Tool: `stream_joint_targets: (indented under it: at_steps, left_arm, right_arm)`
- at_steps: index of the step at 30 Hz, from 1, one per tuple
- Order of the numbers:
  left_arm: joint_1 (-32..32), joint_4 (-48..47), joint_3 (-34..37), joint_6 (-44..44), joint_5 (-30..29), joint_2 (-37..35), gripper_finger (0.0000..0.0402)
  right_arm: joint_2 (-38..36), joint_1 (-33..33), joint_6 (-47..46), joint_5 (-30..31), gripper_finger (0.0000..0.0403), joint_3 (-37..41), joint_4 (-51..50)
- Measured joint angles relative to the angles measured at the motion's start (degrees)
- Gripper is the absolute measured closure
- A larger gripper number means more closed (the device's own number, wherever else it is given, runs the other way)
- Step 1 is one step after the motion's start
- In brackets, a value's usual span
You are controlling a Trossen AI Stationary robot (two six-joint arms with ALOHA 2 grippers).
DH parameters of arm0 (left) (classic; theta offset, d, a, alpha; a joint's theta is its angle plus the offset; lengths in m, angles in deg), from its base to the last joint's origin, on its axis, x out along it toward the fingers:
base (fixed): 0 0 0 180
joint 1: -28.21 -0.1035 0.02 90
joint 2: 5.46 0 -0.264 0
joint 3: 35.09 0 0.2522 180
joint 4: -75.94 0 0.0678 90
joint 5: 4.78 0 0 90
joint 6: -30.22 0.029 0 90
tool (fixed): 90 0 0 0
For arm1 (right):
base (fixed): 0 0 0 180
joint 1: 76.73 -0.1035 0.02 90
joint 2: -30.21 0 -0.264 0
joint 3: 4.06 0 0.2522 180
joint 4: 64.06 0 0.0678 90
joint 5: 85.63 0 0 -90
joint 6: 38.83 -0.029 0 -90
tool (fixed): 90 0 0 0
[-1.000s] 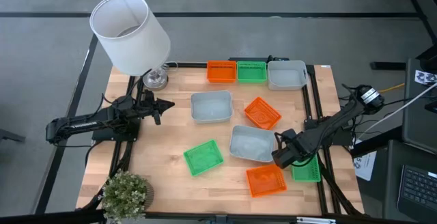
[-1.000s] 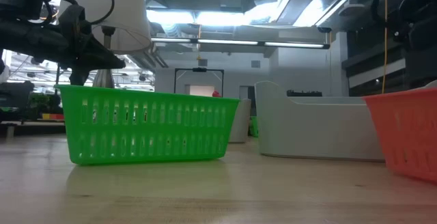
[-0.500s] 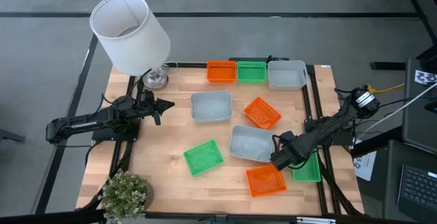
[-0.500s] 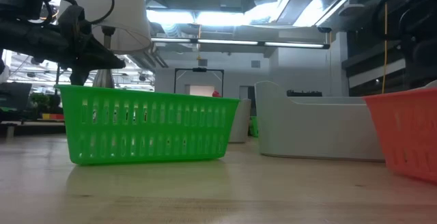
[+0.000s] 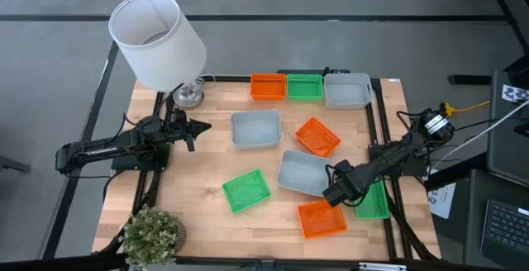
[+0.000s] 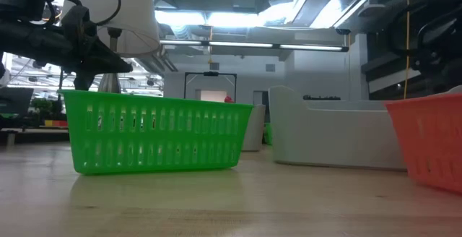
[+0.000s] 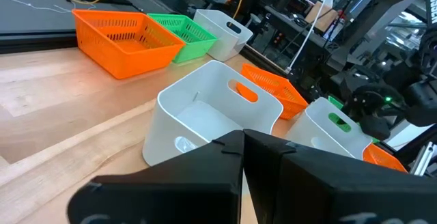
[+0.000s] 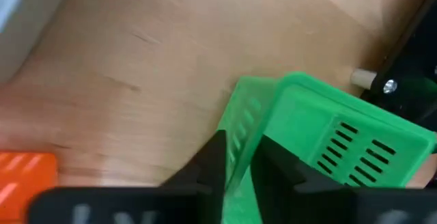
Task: Stack baskets by color
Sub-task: Stack the right green bin on the top green bin
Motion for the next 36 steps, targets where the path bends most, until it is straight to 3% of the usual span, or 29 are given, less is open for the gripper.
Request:
stream_joint_targets:
  at_steps: [3, 10, 15, 21, 24, 33, 36]
  left_arm:
    - [0.0, 0.0, 0.0, 0.0, 0.0, 0.0, 0.0401]
    - [0.0, 0.0, 0.0, 0.0, 0.0, 0.0, 0.0401]
    - [0.0, 0.0, 0.0, 0.0, 0.0, 0.0, 0.0401]
    - [0.0, 0.0, 0.0, 0.0, 0.0, 0.0, 0.0401]
    - [0.0, 0.0, 0.0, 0.0, 0.0, 0.0, 0.0401]
    - [0.0, 0.0, 0.0, 0.0, 0.0, 0.0, 0.0401]
    - [0.0, 0.0, 0.0, 1.0, -0.4, 0.0, 0.0401]
  right_arm:
    - [0.0, 0.0, 0.0, 1.3, 0.0390, -0.1, 0.3]
    - [0.1, 0.4, 6.2, 6.3, 0.0396, -2.5, -0.3]
    - [0.1, 0.3, 13.6, 11.9, 0.0398, -9.5, -7.8]
    - [0.1, 0.3, 14.3, 19.9, 0.0399, -21.0, -22.2]
    - [0.0, 0.3, 17.2, 28.9, 0.0399, -25.8, -24.9]
    - [-0.3, 4.0, 37.0, 74.3, 0.0399, -29.9, -19.8]
    - [-0.3, 8.3, 40.7, 82.3, 0.0399, -29.9, -19.4]
